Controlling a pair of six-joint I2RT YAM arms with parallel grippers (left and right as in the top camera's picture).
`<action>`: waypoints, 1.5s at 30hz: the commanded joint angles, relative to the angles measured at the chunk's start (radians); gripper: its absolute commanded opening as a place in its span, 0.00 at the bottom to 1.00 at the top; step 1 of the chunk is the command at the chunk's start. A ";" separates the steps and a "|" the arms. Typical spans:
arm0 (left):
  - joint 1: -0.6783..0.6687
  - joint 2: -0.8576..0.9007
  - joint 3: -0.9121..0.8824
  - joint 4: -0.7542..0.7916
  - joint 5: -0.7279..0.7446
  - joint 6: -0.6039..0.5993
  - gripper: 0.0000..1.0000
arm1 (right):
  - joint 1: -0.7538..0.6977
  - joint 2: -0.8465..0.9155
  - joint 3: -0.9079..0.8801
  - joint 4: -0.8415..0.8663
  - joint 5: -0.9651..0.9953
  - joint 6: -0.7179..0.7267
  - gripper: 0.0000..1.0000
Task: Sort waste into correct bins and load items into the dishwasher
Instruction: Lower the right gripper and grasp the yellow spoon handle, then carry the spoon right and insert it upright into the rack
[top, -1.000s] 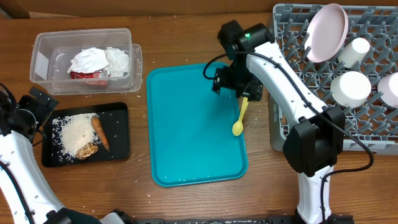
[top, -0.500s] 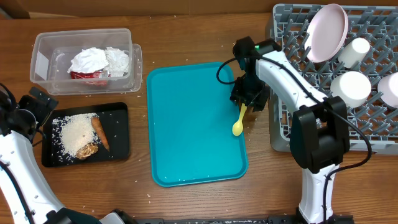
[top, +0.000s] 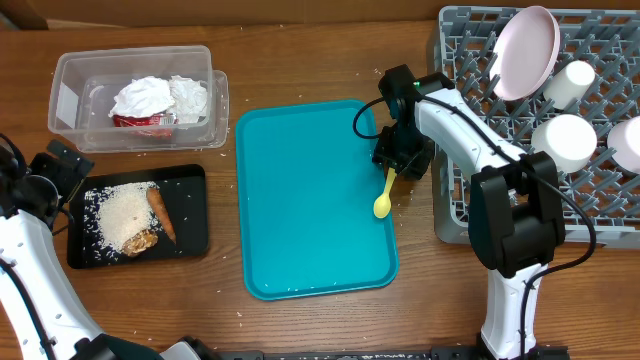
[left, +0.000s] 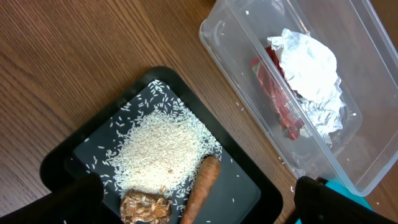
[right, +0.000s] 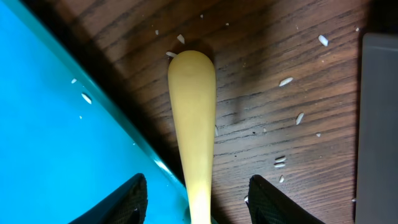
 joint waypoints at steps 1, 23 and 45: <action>0.002 0.003 0.005 0.002 -0.006 -0.010 1.00 | -0.005 0.002 -0.012 0.005 0.015 -0.005 0.54; 0.002 0.003 0.005 0.002 -0.006 -0.010 1.00 | -0.005 0.003 -0.062 0.050 0.035 0.006 0.52; 0.002 0.003 0.005 0.002 -0.006 -0.010 1.00 | -0.039 0.065 -0.062 0.040 -0.024 0.014 0.38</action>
